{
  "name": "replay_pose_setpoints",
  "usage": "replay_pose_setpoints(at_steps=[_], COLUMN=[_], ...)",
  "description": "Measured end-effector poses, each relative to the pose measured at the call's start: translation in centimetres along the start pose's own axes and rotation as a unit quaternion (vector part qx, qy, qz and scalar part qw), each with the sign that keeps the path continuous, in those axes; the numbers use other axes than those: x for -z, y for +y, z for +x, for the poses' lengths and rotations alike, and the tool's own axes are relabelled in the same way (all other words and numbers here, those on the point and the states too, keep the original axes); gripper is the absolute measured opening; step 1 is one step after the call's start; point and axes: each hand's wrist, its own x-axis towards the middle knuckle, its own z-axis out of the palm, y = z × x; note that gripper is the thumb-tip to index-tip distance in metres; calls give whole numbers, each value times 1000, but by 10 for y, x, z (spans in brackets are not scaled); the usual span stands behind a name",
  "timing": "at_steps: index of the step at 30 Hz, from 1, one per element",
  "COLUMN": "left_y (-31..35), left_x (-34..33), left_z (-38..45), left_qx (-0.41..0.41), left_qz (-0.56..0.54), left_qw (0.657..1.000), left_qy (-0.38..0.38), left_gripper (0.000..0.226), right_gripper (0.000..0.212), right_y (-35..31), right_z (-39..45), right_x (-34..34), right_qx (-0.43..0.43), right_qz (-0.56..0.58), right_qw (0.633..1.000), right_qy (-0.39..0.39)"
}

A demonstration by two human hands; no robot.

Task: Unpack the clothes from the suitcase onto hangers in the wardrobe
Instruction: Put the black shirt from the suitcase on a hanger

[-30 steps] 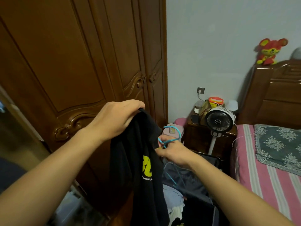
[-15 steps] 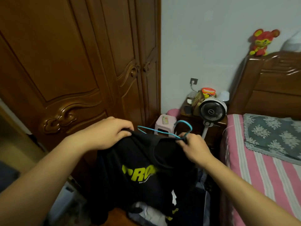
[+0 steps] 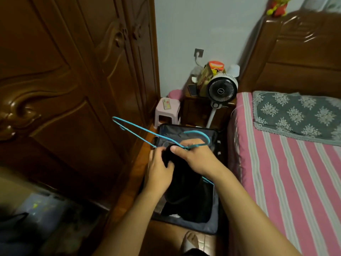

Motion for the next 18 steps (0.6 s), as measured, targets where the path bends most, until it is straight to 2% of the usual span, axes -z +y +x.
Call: replay_pose_setpoints(at_steps=[2, 6, 8, 10, 12, 14, 16, 18], left_y=[-6, -5, 1, 5, 11, 21, 31, 42], left_x=[-9, -24, -22, -13, 3, 20, 29, 31], left_z=[12, 19, 14, 10, 10, 15, 25, 37], left_qx=[-3, 7, -52, -168, -240, -219, -158, -143], left_qz=[22, 17, 10, 42, 133, 217, 235, 203], left_qw=[1000, 998, 996, 985, 958, 932, 935, 947], left_qy=[3, 59, 67, 24, -84, -191, -215, -205], left_gripper=[22, 24, 26, 25, 35, 57, 68, 70], right_gripper=[45, 42, 41, 36, 34, 39, 44, 37], right_y=[4, 13, 19, 32, 48, 60, 67, 78], right_z=[4, 13, 17, 23, 27, 30, 34, 42], right_x=[19, 57, 75, 93, 107, 116, 116, 110], right_qx=[-20, -59, -63, -75, -93, -98, -96, -104], right_qz=[33, 75, 70, 57, 36, 20, -30, -62], right_qw=[999, 995, 995, 996, 995, 995, 995, 993], right_qy=[-15, -20, -21, -1, 19, 10, -15, -11])
